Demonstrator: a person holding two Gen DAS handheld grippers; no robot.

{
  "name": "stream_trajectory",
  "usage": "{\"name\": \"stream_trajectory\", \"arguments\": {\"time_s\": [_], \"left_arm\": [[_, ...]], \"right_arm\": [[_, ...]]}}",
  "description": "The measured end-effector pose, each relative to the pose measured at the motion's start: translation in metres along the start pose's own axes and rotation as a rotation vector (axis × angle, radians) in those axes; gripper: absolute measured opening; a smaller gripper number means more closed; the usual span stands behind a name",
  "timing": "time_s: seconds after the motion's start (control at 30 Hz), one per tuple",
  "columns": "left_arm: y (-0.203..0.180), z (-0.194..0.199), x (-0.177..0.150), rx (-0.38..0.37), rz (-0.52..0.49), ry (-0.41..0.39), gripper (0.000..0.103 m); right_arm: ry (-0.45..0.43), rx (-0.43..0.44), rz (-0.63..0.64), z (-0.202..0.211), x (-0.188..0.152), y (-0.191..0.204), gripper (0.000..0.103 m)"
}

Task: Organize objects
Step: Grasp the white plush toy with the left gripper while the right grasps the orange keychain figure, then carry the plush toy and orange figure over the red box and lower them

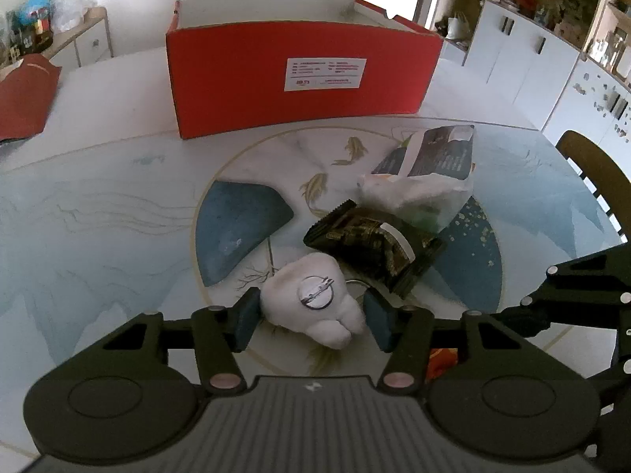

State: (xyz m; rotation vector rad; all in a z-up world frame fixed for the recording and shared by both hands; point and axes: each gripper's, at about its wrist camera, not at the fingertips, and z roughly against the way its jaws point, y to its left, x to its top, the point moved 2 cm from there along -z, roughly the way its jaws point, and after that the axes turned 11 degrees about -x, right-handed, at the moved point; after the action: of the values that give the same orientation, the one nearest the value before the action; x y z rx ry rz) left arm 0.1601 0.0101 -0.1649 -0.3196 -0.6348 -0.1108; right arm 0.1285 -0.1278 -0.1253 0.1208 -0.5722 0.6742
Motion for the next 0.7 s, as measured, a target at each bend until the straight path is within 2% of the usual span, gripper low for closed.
{"name": "stream_trajectory", "arguments": {"time_s": [0.37,0.7], "left_arm": [[-0.001,0.021,0.006,-0.041,0.072,-0.026,0.054],[-0.005,0.045,0.023,-0.089,0.108,-0.044,0.054]], "right_arm": [[-0.013,0.002,-0.111,0.026,-0.001,-0.027,0.035],[-0.067,0.004,-0.248,0.065,0.009,-0.060,0.035]]}}
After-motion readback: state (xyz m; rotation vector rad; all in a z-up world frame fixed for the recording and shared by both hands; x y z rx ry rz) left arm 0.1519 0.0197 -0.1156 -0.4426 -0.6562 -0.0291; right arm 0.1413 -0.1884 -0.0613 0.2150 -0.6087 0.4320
